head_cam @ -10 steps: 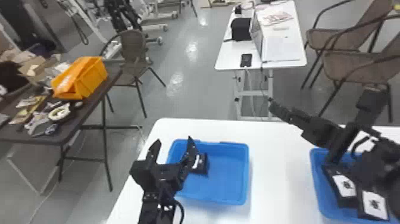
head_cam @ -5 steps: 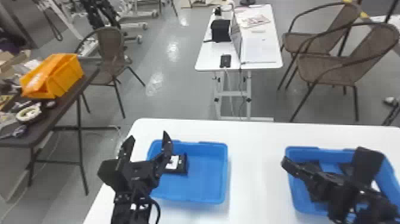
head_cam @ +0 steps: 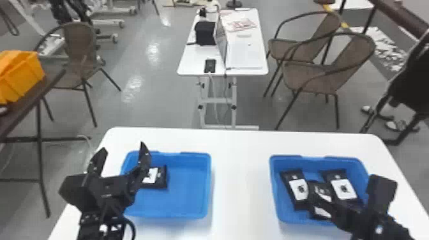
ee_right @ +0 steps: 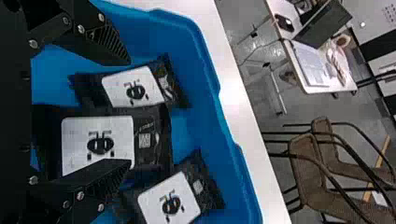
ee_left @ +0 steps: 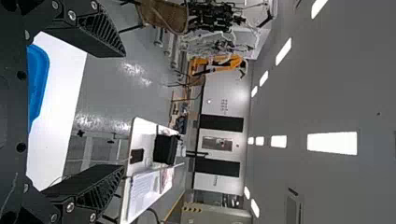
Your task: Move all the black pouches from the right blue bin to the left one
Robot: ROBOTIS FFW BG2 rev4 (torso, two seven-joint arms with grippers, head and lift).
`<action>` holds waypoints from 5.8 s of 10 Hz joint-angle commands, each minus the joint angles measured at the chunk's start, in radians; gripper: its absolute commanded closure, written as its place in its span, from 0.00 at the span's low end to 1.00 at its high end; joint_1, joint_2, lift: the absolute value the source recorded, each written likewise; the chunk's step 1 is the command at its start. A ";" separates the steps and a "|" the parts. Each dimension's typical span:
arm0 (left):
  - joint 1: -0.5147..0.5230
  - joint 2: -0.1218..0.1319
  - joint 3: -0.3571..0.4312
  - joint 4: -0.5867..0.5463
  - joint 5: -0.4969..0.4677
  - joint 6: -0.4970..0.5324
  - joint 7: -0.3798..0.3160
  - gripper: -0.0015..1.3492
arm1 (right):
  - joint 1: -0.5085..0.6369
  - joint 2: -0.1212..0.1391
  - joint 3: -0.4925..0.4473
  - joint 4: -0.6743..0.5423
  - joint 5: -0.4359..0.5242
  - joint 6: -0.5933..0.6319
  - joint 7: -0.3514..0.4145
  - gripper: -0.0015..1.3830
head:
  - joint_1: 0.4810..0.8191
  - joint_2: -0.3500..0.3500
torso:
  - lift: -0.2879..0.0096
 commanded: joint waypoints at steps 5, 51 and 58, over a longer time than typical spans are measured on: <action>-0.002 -0.001 -0.007 0.000 -0.004 0.002 0.000 0.13 | -0.090 -0.023 -0.080 0.101 0.007 0.044 -0.011 0.21 | 0.63 0.42 | 1.00; -0.147 0.066 -0.028 -0.176 0.585 0.573 -0.305 0.13 | -0.749 0.028 0.588 0.793 -0.542 -0.274 0.908 0.92 | 0.61 0.83 | 1.00; -0.203 0.066 -0.037 -0.110 0.638 0.665 -0.408 0.13 | -0.767 0.043 0.591 0.818 -0.509 -0.280 0.917 0.92 | 0.63 0.77 | 1.00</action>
